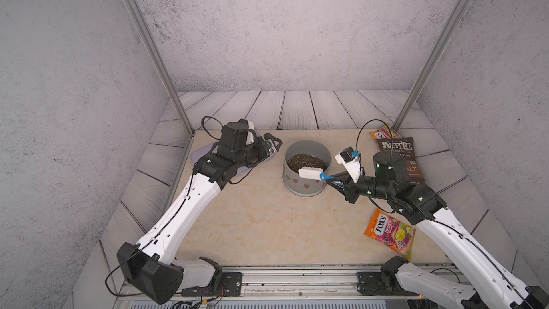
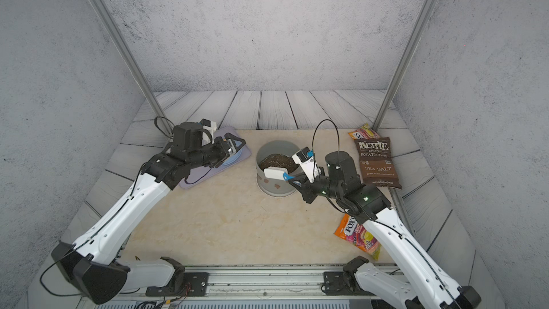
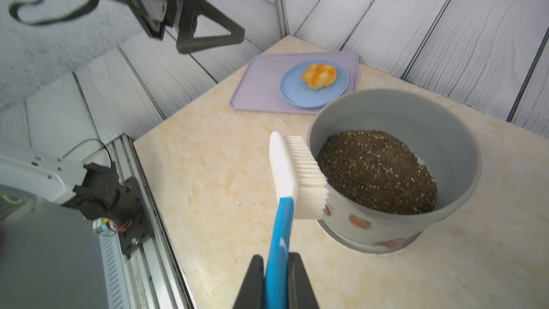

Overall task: Scrub the dried mud off the ceramic pot
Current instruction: Brush off the soil from the pot.

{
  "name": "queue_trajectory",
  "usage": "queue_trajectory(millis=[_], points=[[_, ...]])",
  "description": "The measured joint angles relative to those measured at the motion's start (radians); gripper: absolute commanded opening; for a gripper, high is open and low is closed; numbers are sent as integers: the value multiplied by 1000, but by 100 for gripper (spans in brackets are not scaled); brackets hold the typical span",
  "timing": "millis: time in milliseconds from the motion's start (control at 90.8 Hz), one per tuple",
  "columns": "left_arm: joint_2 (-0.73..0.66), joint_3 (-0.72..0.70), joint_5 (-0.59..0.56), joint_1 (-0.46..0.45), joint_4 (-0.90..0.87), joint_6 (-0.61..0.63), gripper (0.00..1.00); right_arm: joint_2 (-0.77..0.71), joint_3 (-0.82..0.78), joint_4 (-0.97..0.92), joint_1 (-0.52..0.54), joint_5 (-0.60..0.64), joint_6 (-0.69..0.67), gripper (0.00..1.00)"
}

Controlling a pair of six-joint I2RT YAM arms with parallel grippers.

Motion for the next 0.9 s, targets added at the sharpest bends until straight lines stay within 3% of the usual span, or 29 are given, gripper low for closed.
queue_trajectory(millis=[473,661,903], points=[[491,535,-187,-123,-512,-82,68,6,-145,34,0,8,-87,0],[609,600,-206,-138,-617,-129,63,59,-157,92,0,8,-97,0],[703,663,-202,-151,-665,-180,46,119,-154,135,0,31,-150,0]])
